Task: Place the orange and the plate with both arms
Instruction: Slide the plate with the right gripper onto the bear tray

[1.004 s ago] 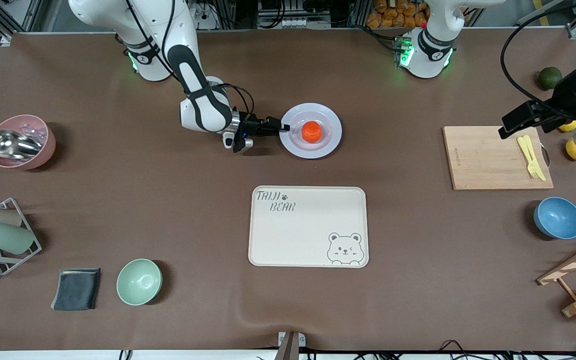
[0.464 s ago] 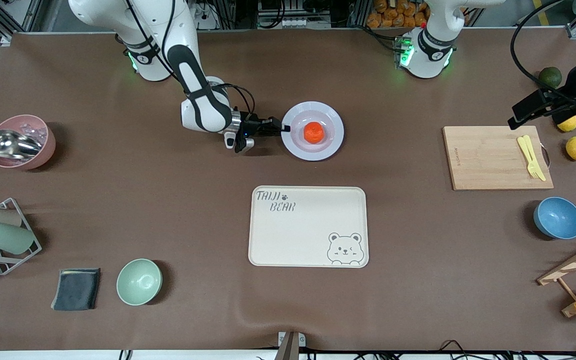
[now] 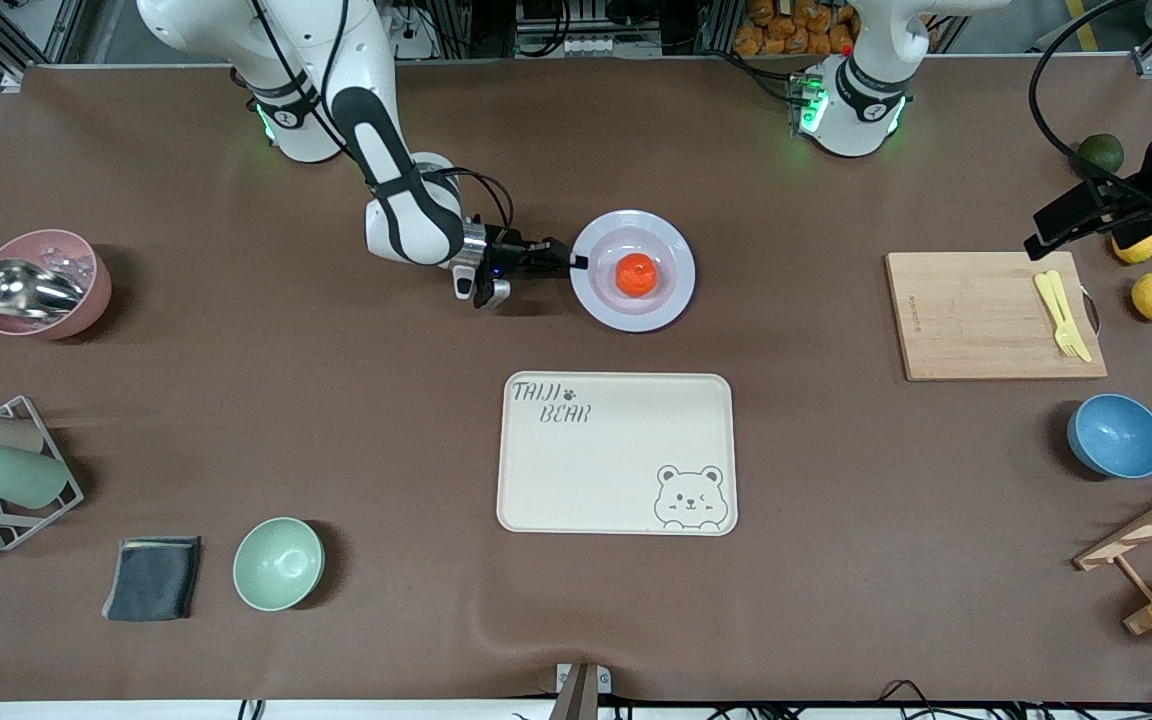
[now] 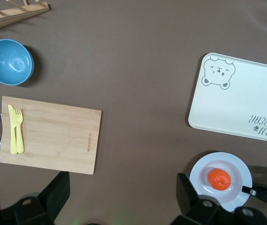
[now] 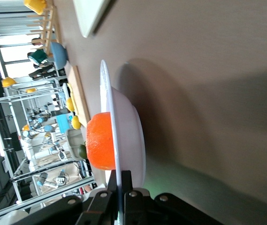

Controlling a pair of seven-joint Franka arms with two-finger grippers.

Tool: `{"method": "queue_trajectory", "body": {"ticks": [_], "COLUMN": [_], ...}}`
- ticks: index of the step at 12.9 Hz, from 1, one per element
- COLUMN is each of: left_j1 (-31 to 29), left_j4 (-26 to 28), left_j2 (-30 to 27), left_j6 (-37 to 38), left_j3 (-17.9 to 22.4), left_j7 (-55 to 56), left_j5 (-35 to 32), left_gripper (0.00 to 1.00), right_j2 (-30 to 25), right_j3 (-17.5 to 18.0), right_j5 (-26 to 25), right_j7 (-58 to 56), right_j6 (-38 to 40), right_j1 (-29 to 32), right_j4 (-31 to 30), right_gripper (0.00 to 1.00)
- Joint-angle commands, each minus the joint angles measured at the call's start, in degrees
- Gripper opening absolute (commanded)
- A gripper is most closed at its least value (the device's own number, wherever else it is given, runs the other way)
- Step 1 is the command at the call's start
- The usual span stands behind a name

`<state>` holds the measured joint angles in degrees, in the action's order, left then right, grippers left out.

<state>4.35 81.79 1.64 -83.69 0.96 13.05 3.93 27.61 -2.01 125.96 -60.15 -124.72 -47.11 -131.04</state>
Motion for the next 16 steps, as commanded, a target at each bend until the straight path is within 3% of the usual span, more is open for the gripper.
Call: {"method": "queue_trajectory", "body": {"ticks": [1,8,12,16], "left_j1": [-0.4,-0.31,-0.14,-0.05], "left_j4": [0.56,0.3,0.3,0.21], "left_j2": [-0.76,-0.5,-0.5,-0.5], "left_j6": [0.37,-0.51,-0.51,-0.51], "left_j3": [-0.08,-0.34,-0.34,-0.34], "left_j7": [-1.36,-1.19,-1.1,-0.84], "left_j5": [0.37,0.72,0.9,0.81], "left_gripper": [1.0,1.0,1.0,1.0], "right_j2": [-3.0,-4.32,-3.45,3.22], "right_j3": [-0.18,-0.27,-0.53,-0.62], "right_j5": [3.67,5.17,5.08,4.21], "right_j7": [0.12,0.47,3.19,5.04], "right_j6": [-0.79,-0.79,-1.4,-1.67], "right_j1": [-1.32,1.66,5.26,9.13], "right_j4": [-0.36,0.96,5.34,13.16], "right_gripper": [0.0,0.0,0.0,0.0]}}
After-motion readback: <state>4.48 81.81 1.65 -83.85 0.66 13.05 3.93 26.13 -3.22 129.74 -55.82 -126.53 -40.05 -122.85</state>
